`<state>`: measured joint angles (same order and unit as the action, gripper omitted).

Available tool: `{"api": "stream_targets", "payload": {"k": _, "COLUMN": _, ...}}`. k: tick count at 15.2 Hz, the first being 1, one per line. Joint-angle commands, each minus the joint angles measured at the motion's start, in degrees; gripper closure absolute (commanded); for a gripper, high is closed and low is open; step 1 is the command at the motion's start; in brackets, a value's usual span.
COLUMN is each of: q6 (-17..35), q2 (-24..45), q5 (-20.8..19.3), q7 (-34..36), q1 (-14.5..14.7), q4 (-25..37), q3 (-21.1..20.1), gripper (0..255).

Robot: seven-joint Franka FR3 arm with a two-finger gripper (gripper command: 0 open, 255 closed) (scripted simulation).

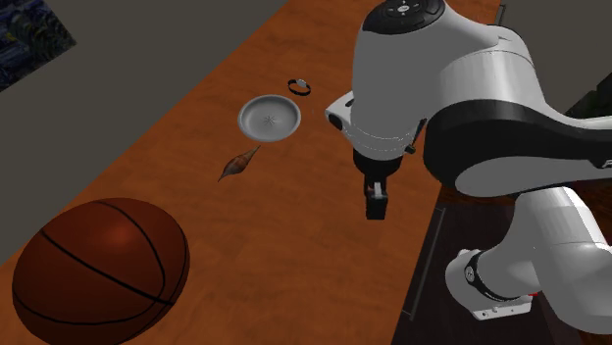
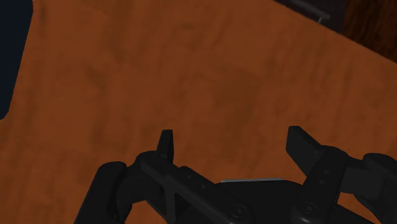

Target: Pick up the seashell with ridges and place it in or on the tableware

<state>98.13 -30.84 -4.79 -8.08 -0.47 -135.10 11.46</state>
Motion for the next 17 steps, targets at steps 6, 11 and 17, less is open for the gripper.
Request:
{"api": "stream_targets", "payload": {"k": 6, "q6": 9.9, "q2": 12.6, "q5": 1.1, "q7": -13.1, "q1": 1.5, "q4": 7.0, "q3": 6.0, "gripper": 0}}
{"api": "stream_targets", "payload": {"k": 11, "q6": 14.6, "q2": 22.6, "q5": 5.0, "q7": -23.2, "q1": 2.5, "q4": 14.5, "q3": 9.5, "gripper": 0}}
{"api": "stream_targets", "payload": {"k": 17, "q6": 17.1, "q2": 35.5, "q5": 12.7, "q7": -35.5, "q1": 1.9, "q4": 26.4, "q3": 11.4, "gripper": 0}}
